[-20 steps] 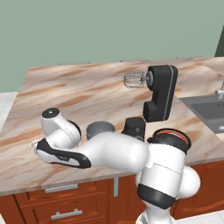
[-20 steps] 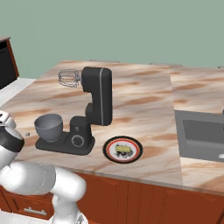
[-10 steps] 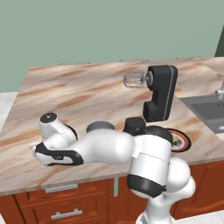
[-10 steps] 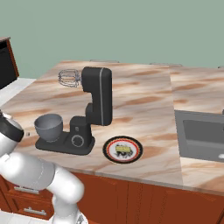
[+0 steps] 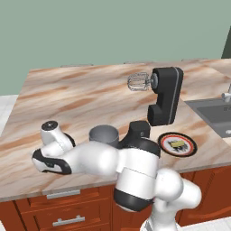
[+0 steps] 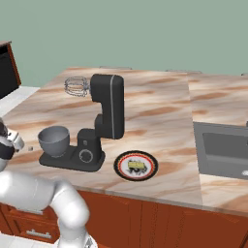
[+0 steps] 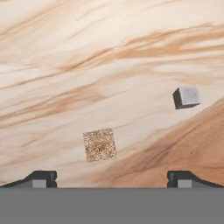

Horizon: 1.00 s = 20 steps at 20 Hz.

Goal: Add butter and sugar cubes to the stand mixer bowl and then turn on the stand mixer to begin making frosting.

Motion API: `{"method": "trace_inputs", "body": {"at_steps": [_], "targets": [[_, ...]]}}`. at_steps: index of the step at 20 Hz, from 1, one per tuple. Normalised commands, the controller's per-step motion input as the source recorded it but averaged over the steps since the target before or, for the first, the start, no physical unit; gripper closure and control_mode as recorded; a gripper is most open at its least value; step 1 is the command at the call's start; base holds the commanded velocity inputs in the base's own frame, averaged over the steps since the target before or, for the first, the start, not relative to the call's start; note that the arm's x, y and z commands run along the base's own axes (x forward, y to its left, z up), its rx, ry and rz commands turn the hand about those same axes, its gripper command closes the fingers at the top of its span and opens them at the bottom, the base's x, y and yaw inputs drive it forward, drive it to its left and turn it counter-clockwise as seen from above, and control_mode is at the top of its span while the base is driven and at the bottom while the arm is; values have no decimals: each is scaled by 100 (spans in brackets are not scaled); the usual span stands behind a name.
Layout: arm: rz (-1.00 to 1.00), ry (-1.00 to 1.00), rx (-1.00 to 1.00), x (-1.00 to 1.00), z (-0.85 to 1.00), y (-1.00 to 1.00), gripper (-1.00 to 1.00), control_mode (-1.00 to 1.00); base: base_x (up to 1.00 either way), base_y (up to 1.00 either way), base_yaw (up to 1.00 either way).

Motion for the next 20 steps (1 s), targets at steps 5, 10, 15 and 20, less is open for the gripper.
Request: {"method": "trace_inputs", "body": {"at_steps": [5, 10, 15, 20], "targets": [[0, 2, 0, 21, -28, 13, -100, -100, 0, 0, 0], [0, 1, 0, 9, -26, 13, -100, -100, 0, 0, 0], [0, 0, 0, 0, -24, 2, -100, -100, 0, 0, 0], [0, 0, 0, 0, -20, 5, 100, -100, 0, 0, 0]]}}
